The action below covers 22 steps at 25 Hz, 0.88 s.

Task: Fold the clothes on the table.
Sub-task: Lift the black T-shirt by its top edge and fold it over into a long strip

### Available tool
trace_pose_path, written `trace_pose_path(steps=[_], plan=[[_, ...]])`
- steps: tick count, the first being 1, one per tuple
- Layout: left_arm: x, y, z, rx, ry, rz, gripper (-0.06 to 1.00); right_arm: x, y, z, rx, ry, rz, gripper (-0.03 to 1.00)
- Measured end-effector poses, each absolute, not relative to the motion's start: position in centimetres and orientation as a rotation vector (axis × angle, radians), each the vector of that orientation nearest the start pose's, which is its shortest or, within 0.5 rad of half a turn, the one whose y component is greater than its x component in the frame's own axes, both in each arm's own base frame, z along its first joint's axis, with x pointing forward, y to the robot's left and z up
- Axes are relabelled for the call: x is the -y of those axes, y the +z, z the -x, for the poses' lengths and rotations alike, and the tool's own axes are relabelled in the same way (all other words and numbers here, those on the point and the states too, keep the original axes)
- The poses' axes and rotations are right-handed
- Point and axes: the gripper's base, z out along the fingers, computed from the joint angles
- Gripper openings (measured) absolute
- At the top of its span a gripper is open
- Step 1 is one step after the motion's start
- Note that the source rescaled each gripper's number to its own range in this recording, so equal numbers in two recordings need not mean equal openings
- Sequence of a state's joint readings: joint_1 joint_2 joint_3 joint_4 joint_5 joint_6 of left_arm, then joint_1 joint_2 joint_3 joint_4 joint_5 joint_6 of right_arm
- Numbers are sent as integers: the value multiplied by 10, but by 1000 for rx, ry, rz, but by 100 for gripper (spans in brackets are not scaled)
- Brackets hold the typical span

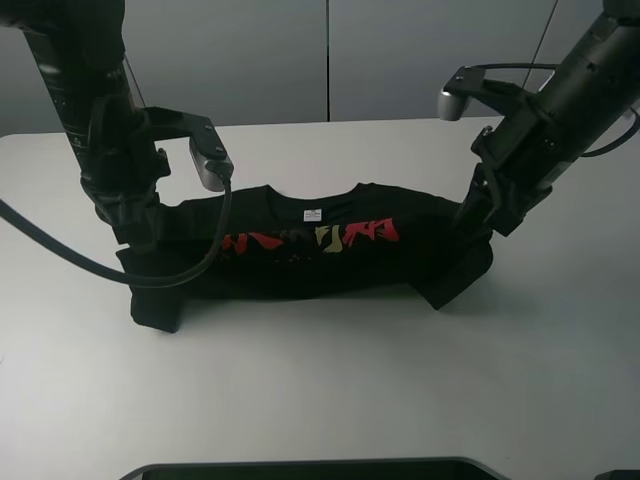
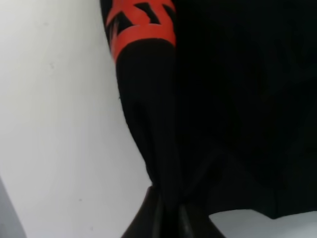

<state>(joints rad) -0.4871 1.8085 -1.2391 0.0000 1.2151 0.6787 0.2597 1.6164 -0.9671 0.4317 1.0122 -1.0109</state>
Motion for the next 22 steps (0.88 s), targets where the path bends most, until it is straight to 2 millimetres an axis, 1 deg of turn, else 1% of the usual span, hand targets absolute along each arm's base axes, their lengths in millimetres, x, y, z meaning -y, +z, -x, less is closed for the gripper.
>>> trace_pose_path(steps=[3,7,12,16,18,22], plan=[[151,201,-291,-2692,39,-1805,0,-103,200,-267,-2552,463,1438,2],[151,201,-301,-2584,126,-1783,0,-103,198,-281,-2458,339,1380,2],[154,203,-320,-2423,256,-1675,0,-102,198,-301,-2330,174,1295,2],[155,208,-333,-2299,369,-1599,0,-101,182,-314,-2294,98,1283,2],[155,211,-339,-2233,412,-1579,0,-101,171,-320,-2292,70,1282,2],[156,214,-346,-2151,441,-1554,0,-101,149,-329,-2298,29,1291,2]])
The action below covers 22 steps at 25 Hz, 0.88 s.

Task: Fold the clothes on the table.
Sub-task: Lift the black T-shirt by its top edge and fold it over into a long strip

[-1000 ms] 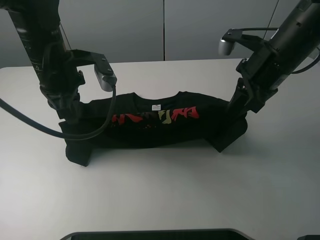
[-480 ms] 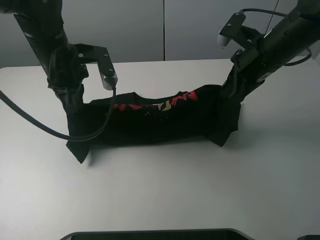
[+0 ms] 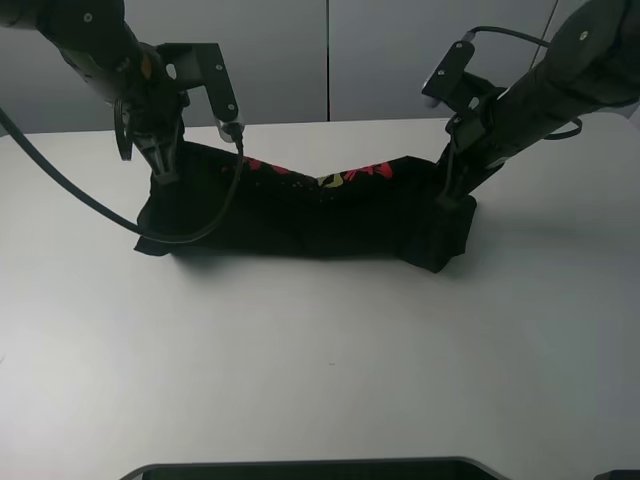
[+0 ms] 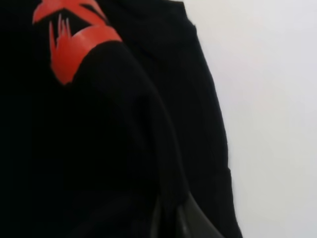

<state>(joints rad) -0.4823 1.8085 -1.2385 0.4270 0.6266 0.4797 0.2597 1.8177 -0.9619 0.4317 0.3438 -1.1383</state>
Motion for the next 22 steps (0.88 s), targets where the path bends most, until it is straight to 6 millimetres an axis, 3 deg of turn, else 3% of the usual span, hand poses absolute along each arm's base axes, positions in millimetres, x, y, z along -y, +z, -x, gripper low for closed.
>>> trace_pose_path(steps=[3,9,16,22], plan=[[146,210,-355,-2156,456,-1514,0,-100,140,-335,-2290,-5,1277,2],[126,180,-373,-2238,452,-1471,0,-98,141,-343,-2232,-83,1223,2],[132,174,-383,-2137,413,-1443,0,-97,145,-349,-2173,-147,1192,2],[134,156,-386,-2156,399,-1468,0,-96,148,-353,-2137,-188,1160,2]])
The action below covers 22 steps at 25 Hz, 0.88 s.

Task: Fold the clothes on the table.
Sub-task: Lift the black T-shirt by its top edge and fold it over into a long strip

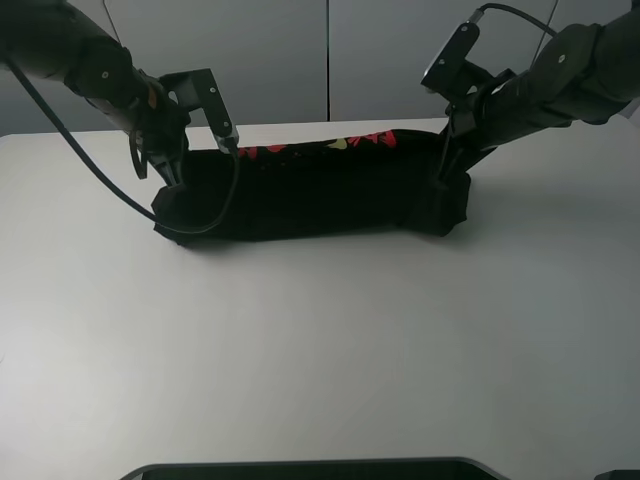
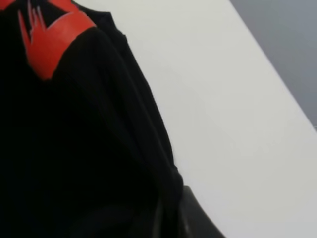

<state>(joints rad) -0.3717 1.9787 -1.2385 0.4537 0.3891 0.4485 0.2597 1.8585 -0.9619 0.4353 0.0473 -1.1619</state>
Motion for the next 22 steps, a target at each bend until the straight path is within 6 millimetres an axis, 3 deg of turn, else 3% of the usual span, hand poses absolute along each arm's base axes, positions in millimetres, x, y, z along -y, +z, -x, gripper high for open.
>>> trace_pose_path(steps=[7,14,17,22], plan=[[137,146,-389,-2133,377,-1465,0,-94,147,-360,-2089,-252,1114,2],[141,144,-392,-2102,355,-1438,0,-92,106,-367,-2101,-312,1181,2],[141,133,-393,-2122,348,-1455,0,-93,96,-370,-2110,-312,1207,2],[142,111,-394,-2143,328,-1479,0,-96,97,-379,-2097,-311,1196,2]])
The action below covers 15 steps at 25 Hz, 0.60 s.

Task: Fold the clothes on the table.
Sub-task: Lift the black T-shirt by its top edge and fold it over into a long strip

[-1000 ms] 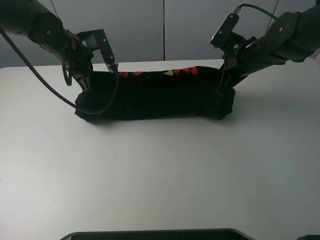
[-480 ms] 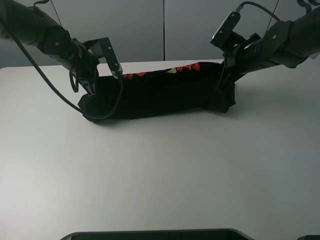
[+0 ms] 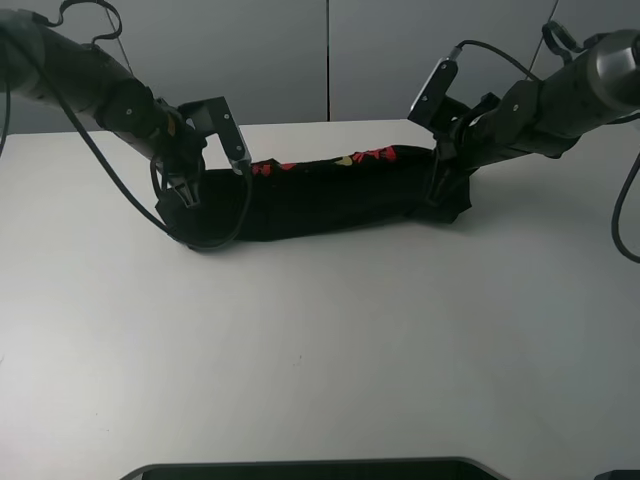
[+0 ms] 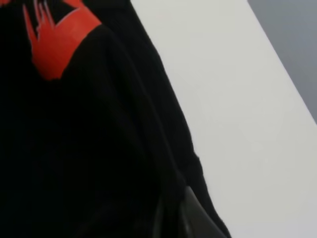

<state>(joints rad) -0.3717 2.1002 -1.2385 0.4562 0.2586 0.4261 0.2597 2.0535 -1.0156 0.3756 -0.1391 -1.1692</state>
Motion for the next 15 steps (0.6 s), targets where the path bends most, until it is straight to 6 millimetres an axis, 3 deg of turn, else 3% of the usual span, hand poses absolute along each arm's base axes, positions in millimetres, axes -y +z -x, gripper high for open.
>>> trace_pose_path(steps=[5,10,13,15], plan=[[145,90,-395,-2148,301,-1495,0,-97,97,-381,-2105,-301,1184,2],[147,86,-397,-2118,287,-1490,0,-96,79,-380,-2165,-272,1160,3],[147,86,-397,-2113,285,-1488,0,-96,75,-380,-2175,-269,1159,13],[147,86,-397,-2113,285,-1488,0,-96,76,-380,-2170,-274,1152,27]])
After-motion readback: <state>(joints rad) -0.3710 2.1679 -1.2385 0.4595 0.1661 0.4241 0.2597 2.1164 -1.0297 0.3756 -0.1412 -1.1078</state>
